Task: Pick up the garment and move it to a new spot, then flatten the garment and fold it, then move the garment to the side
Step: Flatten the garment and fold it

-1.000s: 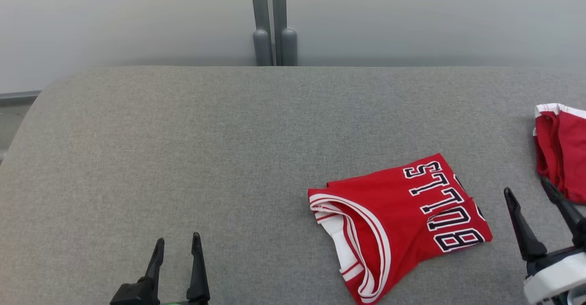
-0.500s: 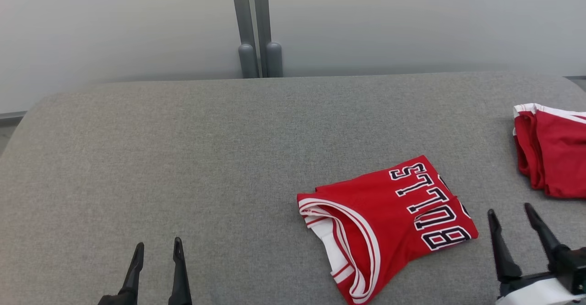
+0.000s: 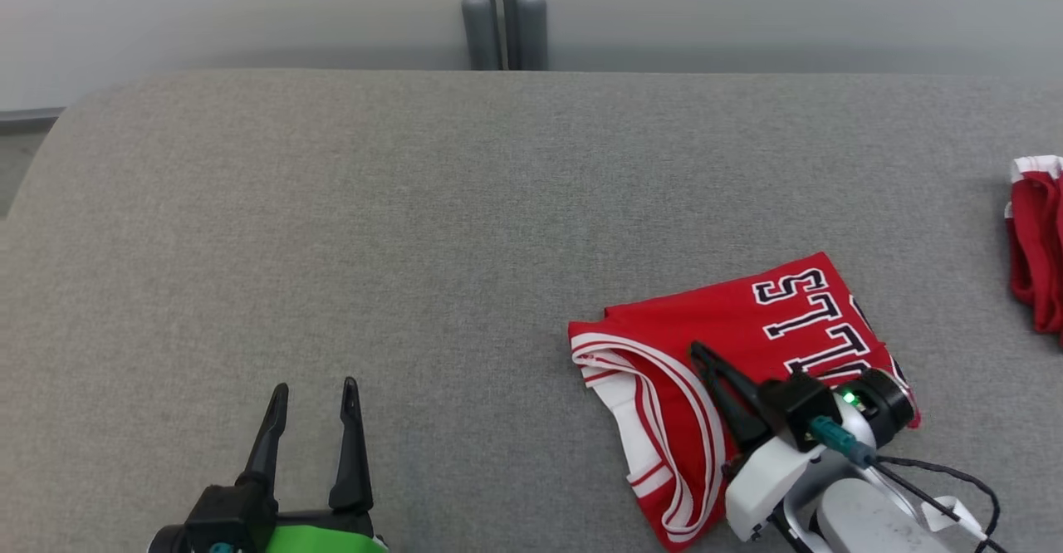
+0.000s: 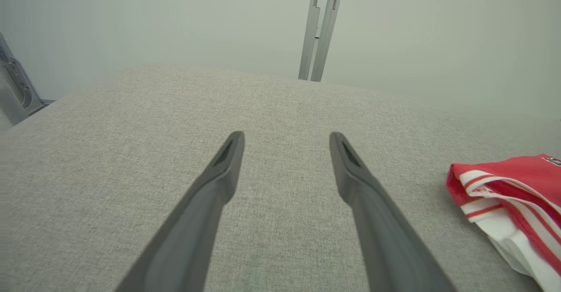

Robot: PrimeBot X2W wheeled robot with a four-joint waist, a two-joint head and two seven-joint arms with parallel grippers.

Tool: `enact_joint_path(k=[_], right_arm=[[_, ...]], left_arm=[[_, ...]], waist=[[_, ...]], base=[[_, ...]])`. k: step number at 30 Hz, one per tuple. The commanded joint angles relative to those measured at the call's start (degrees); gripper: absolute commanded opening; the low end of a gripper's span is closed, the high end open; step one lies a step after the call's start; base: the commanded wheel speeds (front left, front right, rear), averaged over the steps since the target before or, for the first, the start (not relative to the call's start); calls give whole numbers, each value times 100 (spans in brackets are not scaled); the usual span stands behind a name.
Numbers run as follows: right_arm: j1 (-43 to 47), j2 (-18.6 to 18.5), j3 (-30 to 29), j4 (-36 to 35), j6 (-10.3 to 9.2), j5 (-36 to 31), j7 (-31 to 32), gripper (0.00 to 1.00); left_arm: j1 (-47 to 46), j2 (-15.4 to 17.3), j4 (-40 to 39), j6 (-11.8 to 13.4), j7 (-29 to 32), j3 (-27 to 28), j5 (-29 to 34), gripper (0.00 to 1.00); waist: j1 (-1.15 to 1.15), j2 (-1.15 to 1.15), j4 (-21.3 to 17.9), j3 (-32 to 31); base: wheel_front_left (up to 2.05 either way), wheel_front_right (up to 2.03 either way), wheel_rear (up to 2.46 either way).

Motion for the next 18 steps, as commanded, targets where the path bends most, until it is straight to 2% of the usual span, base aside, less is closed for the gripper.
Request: enact_joint_path(k=[1,10,15,18], right_arm=[[-45,50,108,118,-2,-34,-12,0],[-169,279,839,554,-2,89,-13,0],[-322,491,1235,900,-1,262,-13,0],[-372,570,1295,793,-2,425,-13,0]], left_arm=[[-92,9,10,29,-16,8,-42,100],[-133,8,33,46,-16,-19,-89,100],[-84,8,67,66,-16,6,-97,100],[-7,9,55,75,-16,57,-95,100]], waist=[[0,0,268,190],[0,0,527,256],[0,0,506,158],[0,0,391,40]], base=[[0,0,0],[0,0,0],[0,0,0],[0,0,0]])
